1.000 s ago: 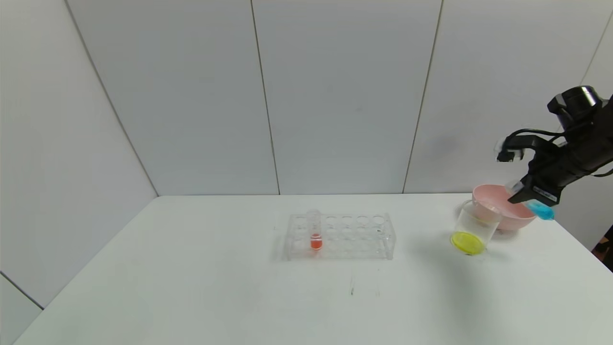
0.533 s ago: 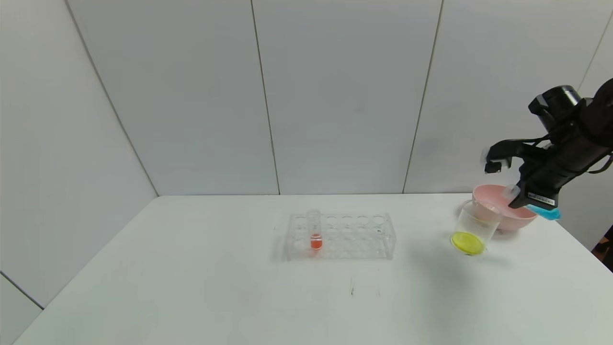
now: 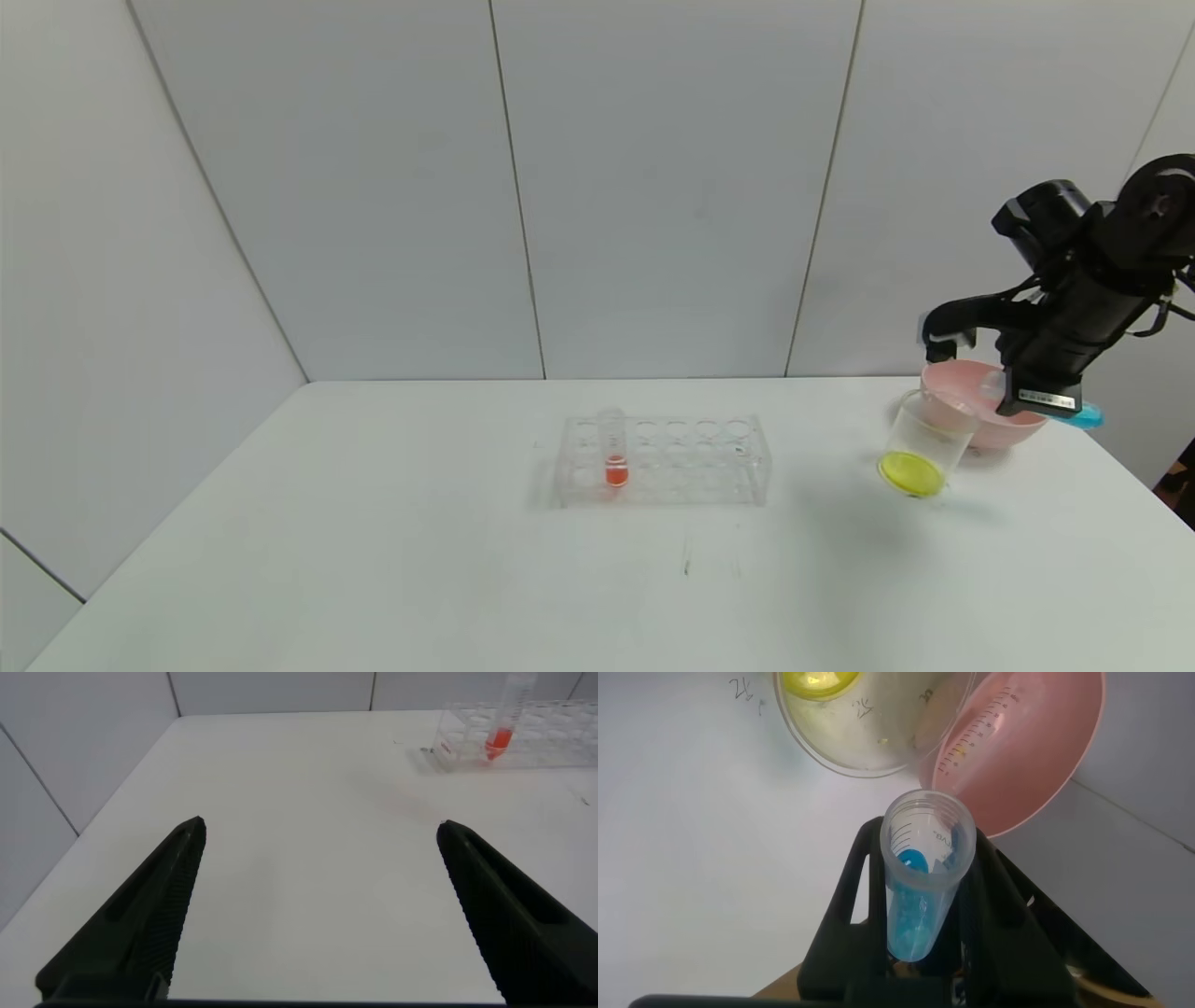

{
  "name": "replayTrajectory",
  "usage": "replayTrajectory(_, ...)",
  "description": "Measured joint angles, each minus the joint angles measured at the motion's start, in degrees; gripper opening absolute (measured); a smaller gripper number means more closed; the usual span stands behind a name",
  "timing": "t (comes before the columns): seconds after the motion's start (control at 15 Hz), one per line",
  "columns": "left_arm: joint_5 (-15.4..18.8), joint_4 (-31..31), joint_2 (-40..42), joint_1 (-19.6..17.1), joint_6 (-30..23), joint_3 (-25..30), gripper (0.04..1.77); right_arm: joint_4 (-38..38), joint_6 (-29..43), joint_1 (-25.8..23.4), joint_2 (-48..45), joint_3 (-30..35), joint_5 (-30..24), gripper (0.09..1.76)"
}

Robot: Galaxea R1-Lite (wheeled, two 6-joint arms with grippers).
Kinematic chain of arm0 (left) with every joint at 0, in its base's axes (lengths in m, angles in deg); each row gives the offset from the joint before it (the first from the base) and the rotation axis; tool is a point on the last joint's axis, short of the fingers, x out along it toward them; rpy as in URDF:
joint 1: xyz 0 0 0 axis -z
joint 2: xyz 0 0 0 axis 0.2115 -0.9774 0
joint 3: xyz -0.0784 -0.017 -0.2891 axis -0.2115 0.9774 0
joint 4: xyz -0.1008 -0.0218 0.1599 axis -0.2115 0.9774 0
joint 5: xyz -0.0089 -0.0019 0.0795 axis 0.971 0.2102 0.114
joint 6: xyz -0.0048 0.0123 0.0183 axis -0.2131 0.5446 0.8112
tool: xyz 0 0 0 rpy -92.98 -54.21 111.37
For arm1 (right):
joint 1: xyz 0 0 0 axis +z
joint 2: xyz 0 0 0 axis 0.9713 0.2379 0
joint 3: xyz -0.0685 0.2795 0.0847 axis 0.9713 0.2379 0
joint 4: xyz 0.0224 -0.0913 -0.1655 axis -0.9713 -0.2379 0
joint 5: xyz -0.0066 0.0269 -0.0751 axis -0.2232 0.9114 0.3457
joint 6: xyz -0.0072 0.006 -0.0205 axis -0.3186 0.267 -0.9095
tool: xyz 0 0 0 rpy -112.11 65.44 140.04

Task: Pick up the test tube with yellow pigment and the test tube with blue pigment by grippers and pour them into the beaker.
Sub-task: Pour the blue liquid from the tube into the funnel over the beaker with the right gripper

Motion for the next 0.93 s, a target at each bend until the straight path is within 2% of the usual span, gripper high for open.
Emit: replayTrajectory(0.93,0.0,0.0,0.0,0.0,0.0,0.0,1.76,1.1,-4.0,4.55,2.54,0.0,13.71,0.5)
